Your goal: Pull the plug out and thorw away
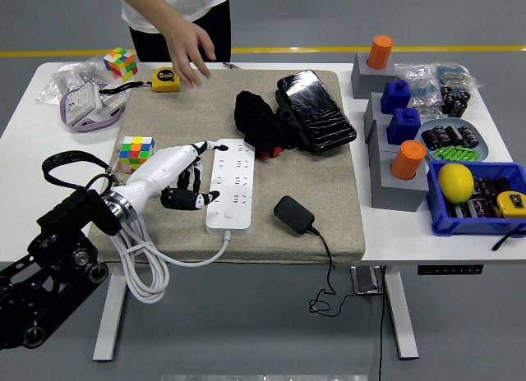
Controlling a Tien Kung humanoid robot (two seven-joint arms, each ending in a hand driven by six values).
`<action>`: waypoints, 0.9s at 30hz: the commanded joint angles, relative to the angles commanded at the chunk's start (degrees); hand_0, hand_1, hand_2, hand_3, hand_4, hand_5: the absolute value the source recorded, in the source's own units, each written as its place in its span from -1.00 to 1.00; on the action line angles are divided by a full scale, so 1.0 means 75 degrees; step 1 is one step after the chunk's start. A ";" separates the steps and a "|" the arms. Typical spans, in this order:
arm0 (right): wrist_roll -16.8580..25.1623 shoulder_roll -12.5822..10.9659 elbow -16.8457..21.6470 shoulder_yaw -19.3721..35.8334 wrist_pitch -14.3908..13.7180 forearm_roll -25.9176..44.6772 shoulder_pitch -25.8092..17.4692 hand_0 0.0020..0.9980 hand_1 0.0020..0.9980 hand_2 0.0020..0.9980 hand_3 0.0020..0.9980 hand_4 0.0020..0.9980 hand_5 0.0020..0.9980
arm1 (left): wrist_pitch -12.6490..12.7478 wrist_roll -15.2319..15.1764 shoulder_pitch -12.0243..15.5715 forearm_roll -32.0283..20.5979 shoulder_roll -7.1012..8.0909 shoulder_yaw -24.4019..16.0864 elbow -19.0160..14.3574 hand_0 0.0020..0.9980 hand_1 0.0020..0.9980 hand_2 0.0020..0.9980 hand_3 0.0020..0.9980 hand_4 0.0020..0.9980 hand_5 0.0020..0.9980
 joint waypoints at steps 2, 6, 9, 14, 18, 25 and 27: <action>0.0001 -0.0008 0.0007 -0.0010 -0.0010 0.0009 0.0016 0.14 0.29 0.34 0.12 0.92 -0.10 | 0.0095 -0.0073 -0.0012 -0.0012 -0.0099 -0.0200 0.0132 0.24 0.57 0.62 0.87 1.00 0.09; -0.0004 -0.0014 0.0001 -0.0001 -0.0008 0.0012 0.0033 0.14 0.29 0.34 0.12 0.95 -0.10 | 0.0186 -0.0127 -0.0048 -0.0040 -0.0204 -0.0448 0.0358 0.74 0.89 0.87 0.95 1.00 0.35; -0.0008 -0.0010 -0.0012 0.0015 0.0008 0.0001 0.0036 0.14 0.29 0.34 0.12 0.95 -0.10 | 0.0220 -0.0152 -0.0094 -0.0074 -0.0228 -0.0496 0.0481 0.74 0.89 0.87 0.95 1.00 0.35; -0.0006 -0.0007 -0.0008 0.0019 0.0014 0.0005 0.0043 0.14 0.29 0.34 0.12 0.92 -0.11 | 0.0133 -0.0034 -0.0101 -0.0046 -0.0268 -0.0576 0.0540 1.00 1.00 1.00 1.00 1.00 0.60; -0.0004 -0.0006 0.0000 0.0014 0.0012 0.0009 0.0052 0.14 0.29 0.34 0.12 0.92 -0.11 | 0.0117 0.0042 -0.0073 -0.0037 -0.0262 -0.0601 0.0521 1.00 1.00 1.00 1.00 1.00 0.50; -0.0006 -0.0002 0.0002 0.0015 0.0012 0.0011 0.0044 0.14 0.29 0.34 0.12 0.92 -0.11 | 0.0233 0.0082 -0.0019 -0.0213 -0.0267 -0.0700 0.0547 0.85 0.96 0.89 1.00 1.00 0.07; -0.0009 -0.0001 0.0000 0.0010 0.0020 0.0010 0.0048 0.14 0.29 0.34 0.12 0.92 -0.11 | 0.0233 0.0091 -0.0006 -0.0228 -0.0273 -0.0732 0.0559 0.85 0.96 0.89 1.00 1.00 0.07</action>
